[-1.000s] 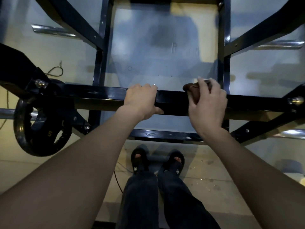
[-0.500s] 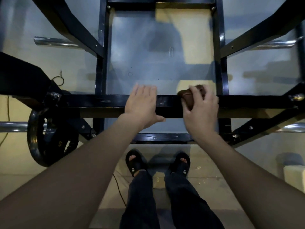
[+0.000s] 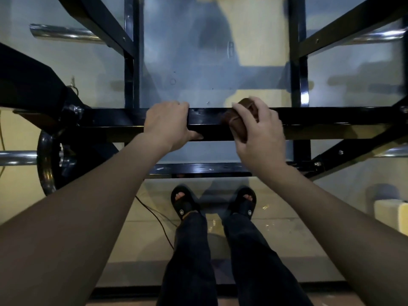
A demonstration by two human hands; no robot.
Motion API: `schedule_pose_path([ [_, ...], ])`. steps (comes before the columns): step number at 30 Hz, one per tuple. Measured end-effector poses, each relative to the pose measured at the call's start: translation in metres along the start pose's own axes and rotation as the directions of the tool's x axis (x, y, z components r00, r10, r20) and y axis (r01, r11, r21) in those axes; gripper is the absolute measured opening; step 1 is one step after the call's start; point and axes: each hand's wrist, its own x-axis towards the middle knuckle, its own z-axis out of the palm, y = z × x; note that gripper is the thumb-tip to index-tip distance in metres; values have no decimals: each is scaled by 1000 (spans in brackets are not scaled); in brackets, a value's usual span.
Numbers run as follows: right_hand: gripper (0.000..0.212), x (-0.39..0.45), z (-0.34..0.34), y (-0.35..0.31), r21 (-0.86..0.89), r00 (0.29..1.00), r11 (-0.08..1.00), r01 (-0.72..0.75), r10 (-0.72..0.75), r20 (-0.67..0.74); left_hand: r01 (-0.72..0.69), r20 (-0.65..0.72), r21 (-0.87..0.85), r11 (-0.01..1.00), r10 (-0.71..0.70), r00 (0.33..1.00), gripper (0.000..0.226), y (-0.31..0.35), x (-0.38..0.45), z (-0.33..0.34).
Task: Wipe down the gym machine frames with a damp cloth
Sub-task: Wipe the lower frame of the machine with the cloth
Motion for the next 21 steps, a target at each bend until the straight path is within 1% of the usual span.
schedule_pose_path([
  [1, 61, -6, -4, 12, -29, 1000, 999, -19, 18, -20, -4, 11, -2, 1000, 4, 1000, 70, 0, -1, 0],
  [3, 55, -3, -10, 28, -40, 981, 985, -167, 162, -109, 1, 21, 0, 1000, -1, 1000, 70, 0, -1, -1],
  [5, 47, 11, -6, 21, -15, 931, 943, -333, 327, -164, 1, 26, -1, 1000, -1, 1000, 71, 1, 0, -2],
  [6, 46, 18, -1, 8, -11, 918, 928, -373, 367, -154, 0, 25, -5, 1000, 1, 1000, 71, 1, 0, -2],
  [7, 46, 24, 4, -7, -12, 928, 935, -355, 351, -125, 0, 26, -9, 1000, 0, 1000, 70, 1, 0, -2],
  [8, 48, 26, 8, -21, -5, 958, 962, -274, 272, -93, 2, 26, -13, 1000, -2, 1000, 69, 1, 0, -2],
  [9, 49, 24, 12, -29, 7, 986, 988, -156, 156, -66, 8, 25, -19, 1000, -8, 1000, 68, 1, 0, -3],
  [11, 53, 12, 14, -24, -20, 999, 999, 50, -50, -9, 12, 28, -24, 1000, -11, 1000, 67, 0, 1, -2],
  [12, 55, 7, 10, -12, -39, 996, 995, 93, -93, 3, 10, 28, -26, 1000, -9, 1000, 68, 0, 1, -1],
  [13, 56, 5, 5, 3, -59, 997, 995, 75, -75, 2, 9, 31, -27, 1000, -8, 999, 69, 0, 1, 0],
  [15, 51, 13, -3, 22, -71, 996, 995, -71, 68, -49, 13, 31, -27, 1000, -12, 999, 70, -1, 1, 0],
  [17, 44, 29, 0, 15, -54, 966, 968, -244, 238, -98, 13, 32, -31, 999, -12, 999, 70, -1, 1, 0],
  [18, 43, 34, 4, 2, -43, 961, 962, -268, 264, -85, 10, 29, -33, 999, -9, 1000, 70, -1, 2, 0],
  [19, 45, 34, 9, -13, -28, 973, 975, -222, 220, -69, 9, 27, -34, 999, -8, 1000, 69, -1, 1, 0],
  [21, 52, 23, 16, -29, 3, 1000, 1000, -3, 3, -27, 23, 19, -33, 999, -22, 1000, 67, 0, 0, 0],
])
